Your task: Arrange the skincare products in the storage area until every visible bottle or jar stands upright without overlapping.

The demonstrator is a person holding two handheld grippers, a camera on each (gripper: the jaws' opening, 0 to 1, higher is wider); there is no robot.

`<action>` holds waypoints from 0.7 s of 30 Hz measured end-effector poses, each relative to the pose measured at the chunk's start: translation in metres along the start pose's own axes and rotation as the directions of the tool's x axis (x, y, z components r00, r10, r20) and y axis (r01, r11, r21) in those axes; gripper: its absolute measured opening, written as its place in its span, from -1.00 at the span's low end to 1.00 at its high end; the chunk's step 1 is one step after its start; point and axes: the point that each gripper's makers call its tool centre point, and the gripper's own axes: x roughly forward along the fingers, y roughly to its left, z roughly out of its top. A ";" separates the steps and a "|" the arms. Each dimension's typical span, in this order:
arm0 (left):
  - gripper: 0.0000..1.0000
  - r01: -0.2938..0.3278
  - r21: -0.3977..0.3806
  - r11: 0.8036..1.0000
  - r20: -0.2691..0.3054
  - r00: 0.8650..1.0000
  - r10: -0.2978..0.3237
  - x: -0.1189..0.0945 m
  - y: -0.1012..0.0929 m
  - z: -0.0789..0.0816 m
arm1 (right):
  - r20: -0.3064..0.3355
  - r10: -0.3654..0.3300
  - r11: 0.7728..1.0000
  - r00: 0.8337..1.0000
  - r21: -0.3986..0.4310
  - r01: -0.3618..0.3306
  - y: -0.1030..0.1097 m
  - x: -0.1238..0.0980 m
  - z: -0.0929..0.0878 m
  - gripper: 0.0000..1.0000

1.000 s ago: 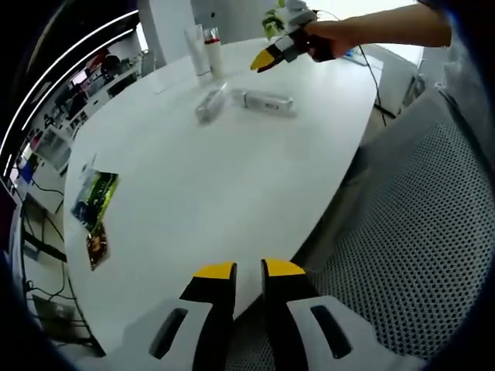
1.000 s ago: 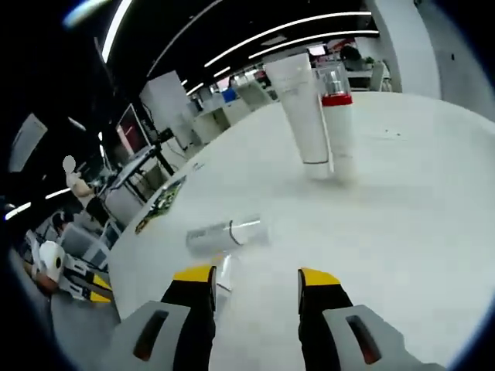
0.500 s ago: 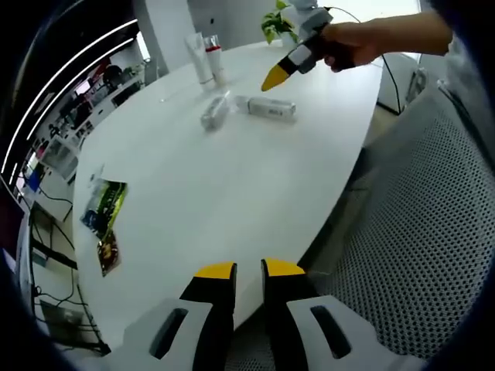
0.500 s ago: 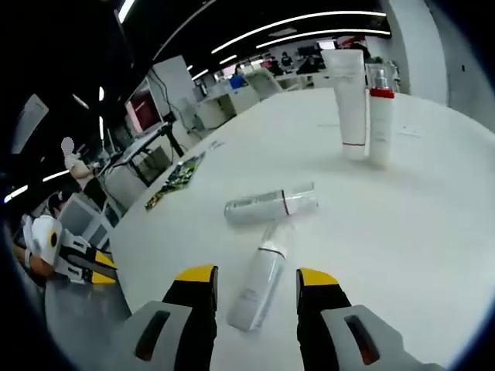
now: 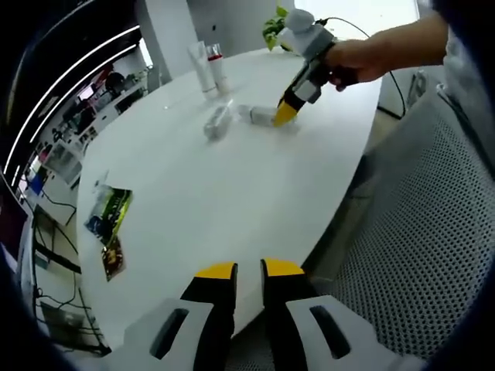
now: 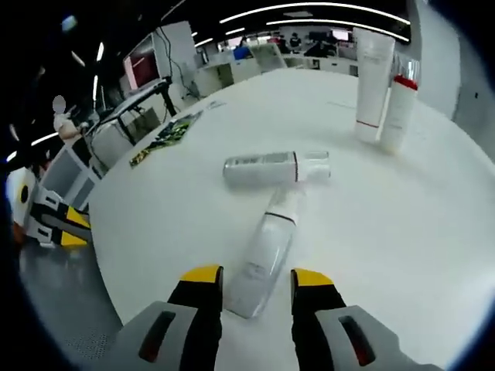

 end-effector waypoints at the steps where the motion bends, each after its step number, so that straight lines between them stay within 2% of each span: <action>1: -0.83 -0.003 -0.005 1.000 0.003 1.000 0.003 0.000 0.001 0.000 | -0.013 -0.012 1.000 1.000 -0.019 0.012 0.000 0.001 -0.001 -0.42; 3: -0.82 -0.018 -0.009 1.000 0.027 0.999 0.018 -0.003 0.004 0.005 | -0.044 -0.035 0.996 0.998 -0.084 0.031 -0.002 0.004 -0.003 -0.49; 5: -0.80 -0.017 -0.027 0.999 0.047 0.999 0.018 -0.004 0.005 0.008 | -0.047 -0.054 0.990 0.997 -0.134 0.047 -0.002 0.003 -0.002 -0.53; 11: -0.81 -0.018 -0.055 0.998 0.048 0.999 0.021 -0.005 0.007 0.008 | -0.053 -0.056 0.981 0.997 -0.190 0.045 0.000 0.004 -0.002 -0.57; 15: -0.82 -0.013 -0.093 0.996 0.071 0.997 0.020 -0.009 0.011 0.012 | -0.049 -0.043 0.983 0.998 -0.180 0.033 0.000 0.002 -0.003 -0.62; 18: -0.82 -0.011 -0.154 0.988 0.124 0.992 0.031 -0.014 0.018 0.021 | -0.017 0.004 0.995 1.000 -0.097 -0.006 0.005 -0.004 -0.002 -0.63; 21: -0.80 -0.007 -0.219 0.976 0.161 0.986 0.044 -0.018 0.023 0.029 | 0.013 0.033 0.998 0.999 -0.062 -0.032 0.010 -0.011 0.000 -0.64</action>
